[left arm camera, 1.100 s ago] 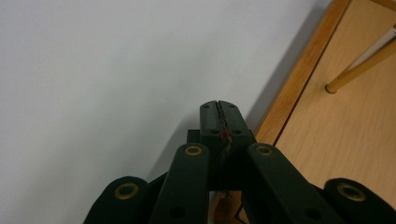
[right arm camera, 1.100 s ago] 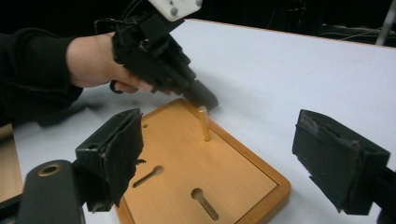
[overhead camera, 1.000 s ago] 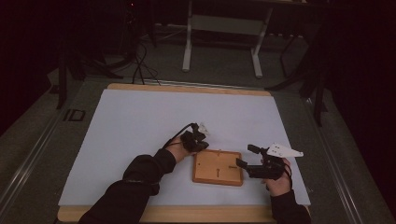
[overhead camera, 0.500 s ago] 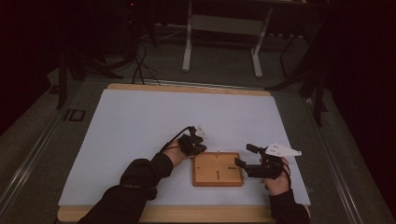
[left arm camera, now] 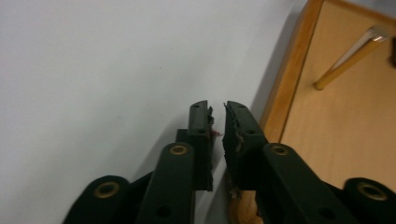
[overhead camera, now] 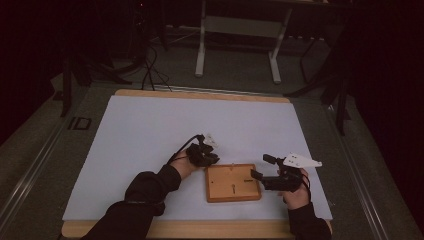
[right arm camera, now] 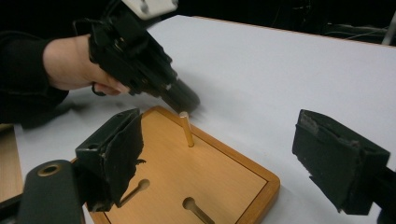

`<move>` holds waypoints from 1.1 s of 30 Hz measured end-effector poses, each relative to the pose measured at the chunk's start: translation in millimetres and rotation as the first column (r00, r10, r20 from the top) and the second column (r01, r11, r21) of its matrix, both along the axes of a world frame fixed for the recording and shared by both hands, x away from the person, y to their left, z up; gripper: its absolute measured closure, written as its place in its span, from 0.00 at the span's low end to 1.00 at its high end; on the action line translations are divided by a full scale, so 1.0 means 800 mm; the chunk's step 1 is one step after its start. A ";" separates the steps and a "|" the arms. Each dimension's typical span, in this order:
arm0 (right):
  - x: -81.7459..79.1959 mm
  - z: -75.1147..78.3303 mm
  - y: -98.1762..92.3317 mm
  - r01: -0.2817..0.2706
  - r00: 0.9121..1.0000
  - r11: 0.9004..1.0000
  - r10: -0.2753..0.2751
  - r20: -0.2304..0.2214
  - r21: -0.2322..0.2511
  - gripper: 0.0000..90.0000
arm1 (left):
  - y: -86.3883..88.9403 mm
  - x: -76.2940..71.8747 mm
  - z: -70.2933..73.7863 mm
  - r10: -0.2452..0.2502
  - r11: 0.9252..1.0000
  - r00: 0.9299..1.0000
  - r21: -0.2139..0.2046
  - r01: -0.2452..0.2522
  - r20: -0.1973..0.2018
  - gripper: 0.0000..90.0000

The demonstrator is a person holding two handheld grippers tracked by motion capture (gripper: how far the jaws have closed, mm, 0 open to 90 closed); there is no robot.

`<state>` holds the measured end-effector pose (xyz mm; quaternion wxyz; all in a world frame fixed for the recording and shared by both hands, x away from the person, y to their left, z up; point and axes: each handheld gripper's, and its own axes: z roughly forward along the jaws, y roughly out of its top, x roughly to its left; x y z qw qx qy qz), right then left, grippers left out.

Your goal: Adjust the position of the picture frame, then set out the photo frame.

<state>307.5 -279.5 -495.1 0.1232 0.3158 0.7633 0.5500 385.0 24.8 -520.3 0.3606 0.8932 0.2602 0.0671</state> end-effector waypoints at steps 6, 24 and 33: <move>0.002 0.000 -0.006 -0.020 1.000 0.999 0.020 -0.004 0.026 0.17 | 0.015 -0.012 0.017 -0.011 0.999 1.000 -0.046 0.011 0.016 0.71; -0.011 0.012 -0.010 -0.008 1.000 1.000 0.008 0.013 -0.011 0.14 | -0.010 -0.045 0.031 -0.126 0.977 0.991 -0.167 0.131 0.039 0.56; -0.021 0.010 -0.008 -0.013 0.999 0.998 0.015 0.034 -0.067 0.12 | -0.029 -0.049 0.027 -0.164 0.970 0.986 -0.178 0.167 0.032 0.52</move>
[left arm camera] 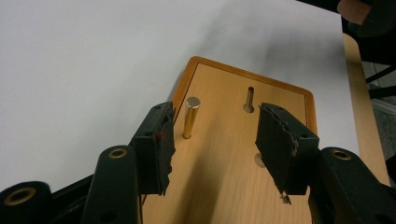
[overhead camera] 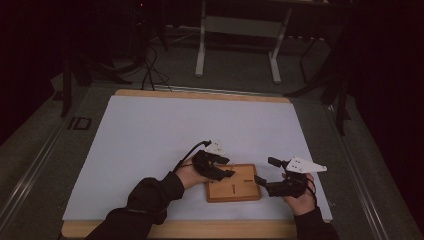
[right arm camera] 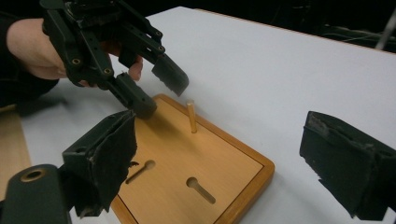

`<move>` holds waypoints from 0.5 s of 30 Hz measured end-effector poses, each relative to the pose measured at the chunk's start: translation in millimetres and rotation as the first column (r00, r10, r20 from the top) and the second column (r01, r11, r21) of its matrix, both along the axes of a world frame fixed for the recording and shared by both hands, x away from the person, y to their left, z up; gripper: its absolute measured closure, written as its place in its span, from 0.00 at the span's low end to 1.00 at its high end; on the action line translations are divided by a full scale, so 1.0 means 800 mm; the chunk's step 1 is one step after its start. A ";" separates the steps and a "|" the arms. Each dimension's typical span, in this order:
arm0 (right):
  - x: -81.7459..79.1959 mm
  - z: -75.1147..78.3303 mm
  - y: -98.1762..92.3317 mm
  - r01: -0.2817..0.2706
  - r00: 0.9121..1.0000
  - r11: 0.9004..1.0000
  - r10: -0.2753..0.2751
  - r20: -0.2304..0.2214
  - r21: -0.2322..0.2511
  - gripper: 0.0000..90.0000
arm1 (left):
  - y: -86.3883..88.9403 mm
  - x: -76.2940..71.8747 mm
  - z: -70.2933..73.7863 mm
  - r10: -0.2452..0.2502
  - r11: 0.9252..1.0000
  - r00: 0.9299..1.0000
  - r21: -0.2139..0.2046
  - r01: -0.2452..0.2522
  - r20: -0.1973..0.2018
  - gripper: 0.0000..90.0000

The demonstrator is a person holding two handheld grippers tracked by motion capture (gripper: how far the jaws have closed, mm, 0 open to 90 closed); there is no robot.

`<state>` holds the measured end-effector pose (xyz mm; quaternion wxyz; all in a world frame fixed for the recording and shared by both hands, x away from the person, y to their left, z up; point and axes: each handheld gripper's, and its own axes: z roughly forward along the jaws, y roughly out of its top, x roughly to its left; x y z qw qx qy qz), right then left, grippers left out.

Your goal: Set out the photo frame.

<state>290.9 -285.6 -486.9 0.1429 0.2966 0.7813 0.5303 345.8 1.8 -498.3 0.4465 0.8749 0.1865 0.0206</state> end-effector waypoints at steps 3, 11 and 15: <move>-0.003 -0.001 -0.001 -0.014 1.000 1.000 0.014 0.000 0.001 0.12 | -0.006 -0.001 -0.002 -0.010 1.000 1.000 -0.002 0.010 0.004 0.52; -0.008 -0.004 0.000 -0.034 0.999 0.999 0.034 -0.003 -0.011 0.12 | -0.018 0.001 -0.003 -0.011 1.000 1.000 0.001 0.011 0.017 0.52; -0.009 -0.007 -0.001 -0.030 1.000 0.999 0.029 -0.008 -0.028 0.12 | -0.023 0.003 -0.006 -0.006 1.000 0.999 0.025 0.005 0.049 0.54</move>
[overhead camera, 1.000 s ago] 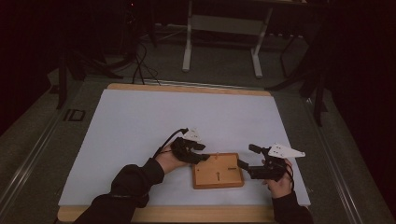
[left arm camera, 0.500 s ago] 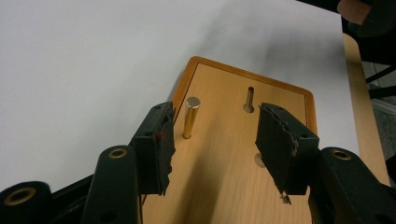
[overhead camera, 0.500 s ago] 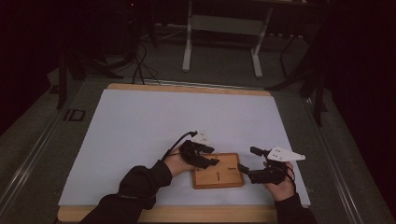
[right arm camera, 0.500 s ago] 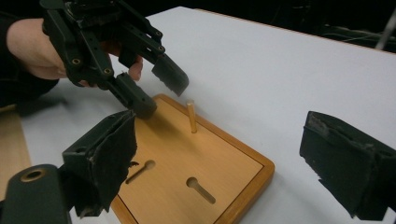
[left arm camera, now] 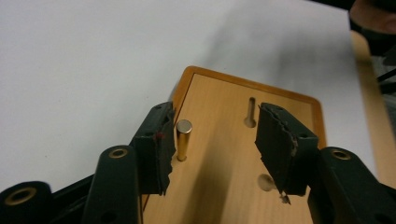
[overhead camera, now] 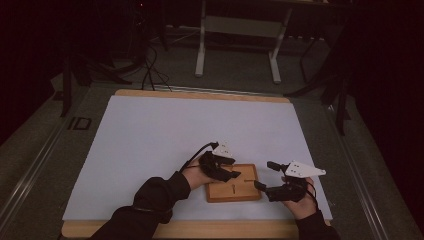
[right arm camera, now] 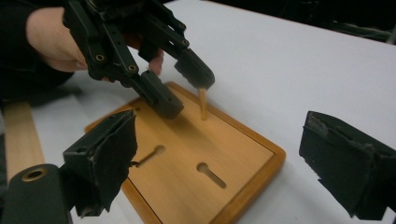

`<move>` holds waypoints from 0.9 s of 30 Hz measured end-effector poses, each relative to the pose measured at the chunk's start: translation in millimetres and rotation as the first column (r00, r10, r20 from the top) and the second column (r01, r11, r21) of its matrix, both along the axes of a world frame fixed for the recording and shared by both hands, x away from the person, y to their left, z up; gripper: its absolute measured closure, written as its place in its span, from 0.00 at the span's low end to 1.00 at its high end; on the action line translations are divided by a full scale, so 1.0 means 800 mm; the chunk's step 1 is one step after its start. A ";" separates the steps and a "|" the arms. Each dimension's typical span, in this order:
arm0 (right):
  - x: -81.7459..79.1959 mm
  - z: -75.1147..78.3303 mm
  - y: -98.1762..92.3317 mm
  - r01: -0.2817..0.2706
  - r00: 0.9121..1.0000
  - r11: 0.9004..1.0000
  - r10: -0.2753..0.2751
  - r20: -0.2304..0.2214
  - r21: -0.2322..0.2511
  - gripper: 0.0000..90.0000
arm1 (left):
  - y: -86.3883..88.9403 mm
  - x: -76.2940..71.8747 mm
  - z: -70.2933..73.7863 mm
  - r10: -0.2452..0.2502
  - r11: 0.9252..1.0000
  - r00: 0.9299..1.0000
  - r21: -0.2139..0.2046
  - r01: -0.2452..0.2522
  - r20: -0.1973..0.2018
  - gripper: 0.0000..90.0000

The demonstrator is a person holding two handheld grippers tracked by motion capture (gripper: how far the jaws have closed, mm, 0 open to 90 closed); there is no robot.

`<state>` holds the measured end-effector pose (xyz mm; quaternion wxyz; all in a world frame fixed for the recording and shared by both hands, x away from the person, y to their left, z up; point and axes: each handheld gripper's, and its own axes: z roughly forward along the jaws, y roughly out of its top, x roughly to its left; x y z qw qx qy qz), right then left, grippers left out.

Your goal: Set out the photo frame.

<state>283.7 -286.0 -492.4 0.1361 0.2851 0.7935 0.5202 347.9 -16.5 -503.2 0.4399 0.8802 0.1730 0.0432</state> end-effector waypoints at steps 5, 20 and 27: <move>-0.002 -0.002 0.000 0.001 1.000 1.000 -0.001 -0.005 -0.007 0.14 | -0.007 0.003 -0.007 0.004 1.000 1.000 0.027 -0.005 0.025 0.64; -0.003 -0.007 0.003 -0.019 1.000 0.999 0.018 -0.024 -0.045 0.18 | -0.004 0.007 -0.006 0.035 0.996 0.998 0.077 -0.039 0.058 0.92; -0.010 -0.006 0.011 -0.039 0.999 0.994 0.038 -0.012 -0.107 0.24 | -0.002 0.015 -0.005 -0.001 0.997 1.000 0.081 -0.001 0.026 0.94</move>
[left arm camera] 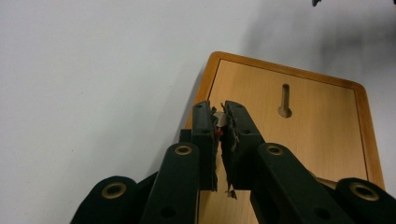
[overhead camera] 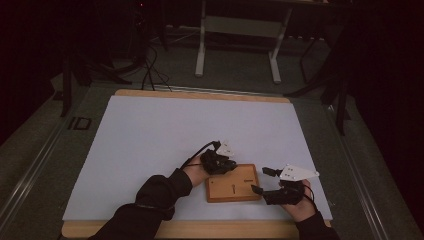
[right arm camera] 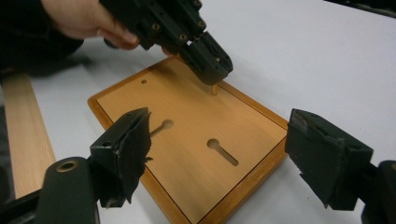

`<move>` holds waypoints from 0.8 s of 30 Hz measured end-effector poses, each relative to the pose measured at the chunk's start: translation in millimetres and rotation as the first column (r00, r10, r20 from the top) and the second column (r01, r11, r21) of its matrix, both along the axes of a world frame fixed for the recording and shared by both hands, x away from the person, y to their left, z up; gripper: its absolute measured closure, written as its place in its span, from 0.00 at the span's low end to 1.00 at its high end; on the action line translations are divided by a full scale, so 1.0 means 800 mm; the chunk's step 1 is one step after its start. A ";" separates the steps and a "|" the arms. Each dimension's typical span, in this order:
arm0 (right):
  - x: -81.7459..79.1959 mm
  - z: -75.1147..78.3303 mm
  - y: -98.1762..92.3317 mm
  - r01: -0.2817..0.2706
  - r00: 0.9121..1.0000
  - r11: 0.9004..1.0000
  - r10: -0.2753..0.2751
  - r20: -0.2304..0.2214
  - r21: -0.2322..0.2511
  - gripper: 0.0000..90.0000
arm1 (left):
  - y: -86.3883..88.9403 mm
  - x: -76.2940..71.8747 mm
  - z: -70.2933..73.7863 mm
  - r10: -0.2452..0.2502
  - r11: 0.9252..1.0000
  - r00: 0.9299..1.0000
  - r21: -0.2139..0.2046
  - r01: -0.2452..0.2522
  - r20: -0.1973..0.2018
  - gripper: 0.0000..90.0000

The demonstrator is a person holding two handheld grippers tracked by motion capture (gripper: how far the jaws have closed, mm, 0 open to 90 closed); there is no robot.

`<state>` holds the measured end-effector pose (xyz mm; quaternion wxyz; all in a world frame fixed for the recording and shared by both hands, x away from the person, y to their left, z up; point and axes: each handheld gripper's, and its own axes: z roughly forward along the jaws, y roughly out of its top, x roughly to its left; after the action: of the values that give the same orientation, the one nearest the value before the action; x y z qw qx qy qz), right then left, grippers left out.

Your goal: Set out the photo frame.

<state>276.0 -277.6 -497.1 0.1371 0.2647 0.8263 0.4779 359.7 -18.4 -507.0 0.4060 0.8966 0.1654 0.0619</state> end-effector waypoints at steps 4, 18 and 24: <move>-0.015 0.005 0.008 -0.009 0.994 0.994 0.020 0.110 -0.105 0.24 | 0.001 0.005 0.000 -0.021 1.000 1.000 -0.008 0.021 -0.017 0.94; -0.066 0.005 0.043 0.005 0.940 0.901 0.143 0.309 -0.433 0.39 | 0.004 0.023 0.001 -0.076 0.997 0.993 -0.019 0.074 -0.087 0.94; -0.078 -0.010 0.037 0.054 0.910 0.829 0.188 0.369 -0.557 0.44 | 0.005 0.027 0.000 -0.085 0.996 0.991 -0.028 0.083 -0.106 0.94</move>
<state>213.9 -247.7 -504.9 0.3602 0.0777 0.8907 0.2662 381.2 -14.4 -506.7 0.4096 0.8999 0.1497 -0.0052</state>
